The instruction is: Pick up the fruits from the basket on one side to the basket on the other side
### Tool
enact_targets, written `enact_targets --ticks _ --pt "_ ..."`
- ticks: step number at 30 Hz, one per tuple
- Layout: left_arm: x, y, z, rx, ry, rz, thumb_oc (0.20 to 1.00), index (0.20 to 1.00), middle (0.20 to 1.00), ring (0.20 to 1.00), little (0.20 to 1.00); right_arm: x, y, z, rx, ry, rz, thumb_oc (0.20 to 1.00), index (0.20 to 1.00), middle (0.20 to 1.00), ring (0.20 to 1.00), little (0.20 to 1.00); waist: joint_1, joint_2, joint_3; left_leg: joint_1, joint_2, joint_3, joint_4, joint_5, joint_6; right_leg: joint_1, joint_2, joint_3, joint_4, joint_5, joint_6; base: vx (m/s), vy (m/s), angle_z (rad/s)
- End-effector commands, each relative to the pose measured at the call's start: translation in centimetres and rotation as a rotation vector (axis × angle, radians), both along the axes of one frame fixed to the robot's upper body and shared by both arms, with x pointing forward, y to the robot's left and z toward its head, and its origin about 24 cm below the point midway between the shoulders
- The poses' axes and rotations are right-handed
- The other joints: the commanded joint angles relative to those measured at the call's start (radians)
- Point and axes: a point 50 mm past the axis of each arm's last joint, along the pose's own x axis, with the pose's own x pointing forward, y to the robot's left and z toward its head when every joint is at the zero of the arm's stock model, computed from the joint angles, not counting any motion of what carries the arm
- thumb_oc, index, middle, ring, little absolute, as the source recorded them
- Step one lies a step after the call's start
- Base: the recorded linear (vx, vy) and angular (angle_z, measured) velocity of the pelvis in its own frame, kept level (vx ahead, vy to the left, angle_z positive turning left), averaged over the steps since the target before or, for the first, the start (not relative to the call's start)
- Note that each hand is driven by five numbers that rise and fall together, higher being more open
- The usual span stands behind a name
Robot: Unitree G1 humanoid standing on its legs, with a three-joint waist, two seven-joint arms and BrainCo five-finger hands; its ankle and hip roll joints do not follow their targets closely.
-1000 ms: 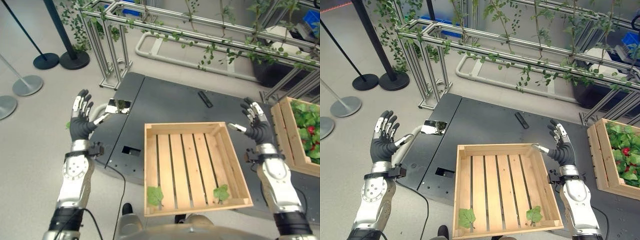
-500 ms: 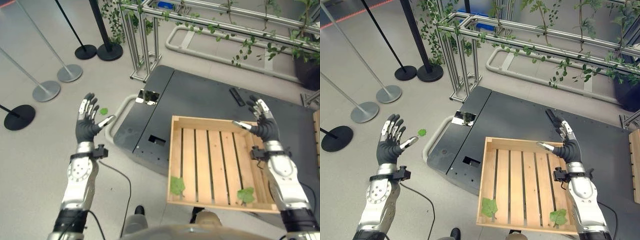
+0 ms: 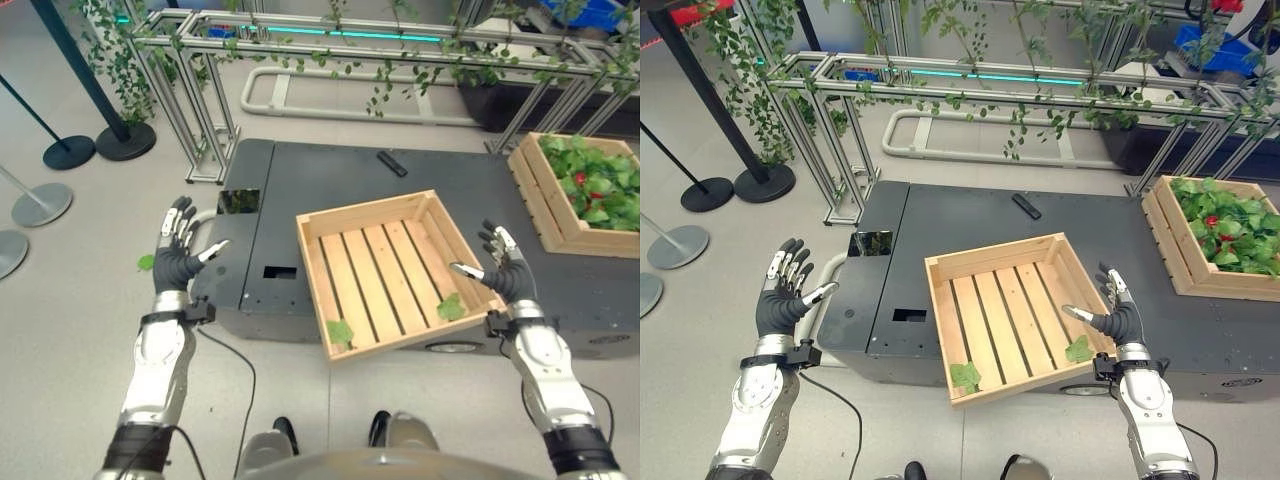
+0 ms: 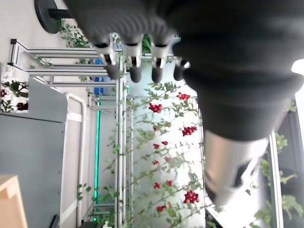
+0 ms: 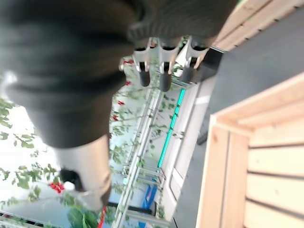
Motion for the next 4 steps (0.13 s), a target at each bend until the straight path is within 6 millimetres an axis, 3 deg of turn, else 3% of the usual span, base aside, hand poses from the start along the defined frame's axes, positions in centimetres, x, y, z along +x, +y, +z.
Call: enact_targets --ticks 1,4 --pt "0.36 0.01 2.74 0.051 -0.124 -0.027 1.000 1.000 1.000 1.000 1.000 0.14 -0.45 2.08 -0.029 -0.108 -0.007 1.000 1.000 1.000 1.000 1.000 -0.004 -0.010 -0.056 0.005 -0.036 -0.063 -0.020 -0.038 0.015 0.054 -0.057 0.015 -0.078 0.019 0.103 -0.03 -0.186 -0.20" --pt "0.44 -0.24 2.37 0.050 -0.106 -0.036 1.000 1.000 1.000 1.000 1.000 -0.14 -0.85 1.94 -0.031 -0.101 -0.025 1.000 1.000 1.000 1.000 1.000 -0.013 -0.011 -0.062 0.006 -0.022 -0.060 -0.032 -0.024 0.005 0.072 -0.051 -0.002 -0.115 0.024 0.099 -0.02 -0.103 -0.10"
